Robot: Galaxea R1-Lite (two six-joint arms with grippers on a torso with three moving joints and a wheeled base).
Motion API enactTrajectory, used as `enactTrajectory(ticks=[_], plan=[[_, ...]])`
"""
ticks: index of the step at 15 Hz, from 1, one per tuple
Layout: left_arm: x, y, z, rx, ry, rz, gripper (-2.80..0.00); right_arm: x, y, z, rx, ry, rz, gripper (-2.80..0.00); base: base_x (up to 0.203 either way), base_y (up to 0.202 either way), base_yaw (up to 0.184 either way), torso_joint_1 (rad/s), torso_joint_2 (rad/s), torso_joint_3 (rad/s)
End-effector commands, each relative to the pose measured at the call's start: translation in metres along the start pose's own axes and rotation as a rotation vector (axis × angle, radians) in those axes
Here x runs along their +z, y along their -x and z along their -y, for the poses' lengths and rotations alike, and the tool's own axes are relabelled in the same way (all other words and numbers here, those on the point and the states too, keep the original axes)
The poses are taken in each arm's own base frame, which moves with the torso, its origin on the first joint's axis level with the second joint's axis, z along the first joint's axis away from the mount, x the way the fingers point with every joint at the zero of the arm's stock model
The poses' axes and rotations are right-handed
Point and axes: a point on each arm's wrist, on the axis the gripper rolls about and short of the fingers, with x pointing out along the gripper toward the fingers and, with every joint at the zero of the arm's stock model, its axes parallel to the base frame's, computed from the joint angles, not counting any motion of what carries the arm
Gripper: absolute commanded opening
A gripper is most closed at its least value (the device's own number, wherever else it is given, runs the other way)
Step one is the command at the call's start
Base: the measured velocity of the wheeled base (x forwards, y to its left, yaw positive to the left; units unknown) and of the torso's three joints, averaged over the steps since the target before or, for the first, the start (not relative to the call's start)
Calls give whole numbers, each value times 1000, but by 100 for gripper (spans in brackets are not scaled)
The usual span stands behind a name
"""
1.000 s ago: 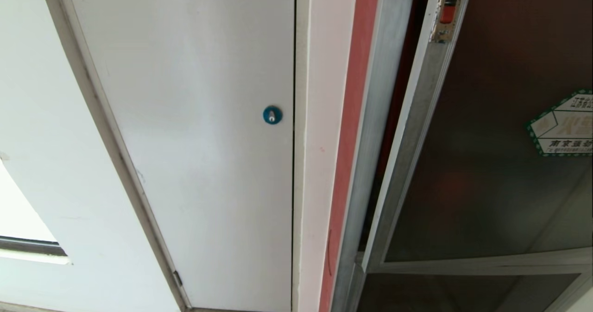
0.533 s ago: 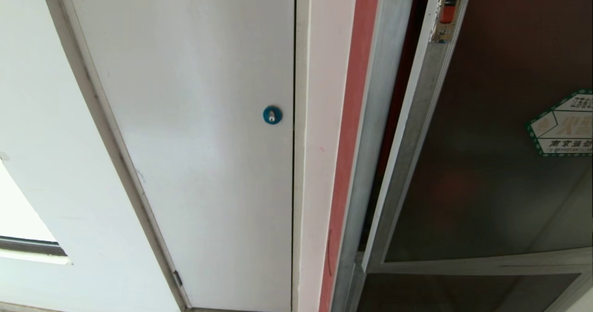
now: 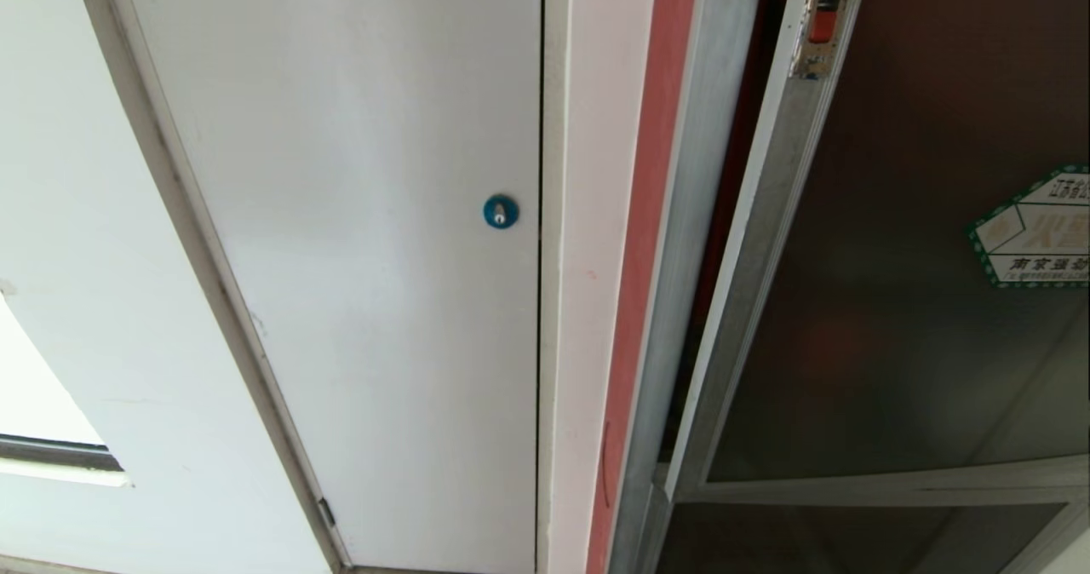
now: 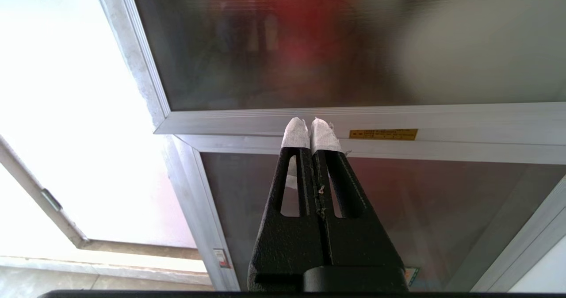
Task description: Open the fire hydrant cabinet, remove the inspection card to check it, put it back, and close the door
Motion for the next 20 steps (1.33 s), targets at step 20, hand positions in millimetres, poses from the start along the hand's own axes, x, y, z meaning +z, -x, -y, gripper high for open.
enactTrajectory(ticks=[20], plan=[[128,-59,12,-607,84,-160,-280,-1,0,0,0,0,-4,-280,0,0,0,0,0,0]])
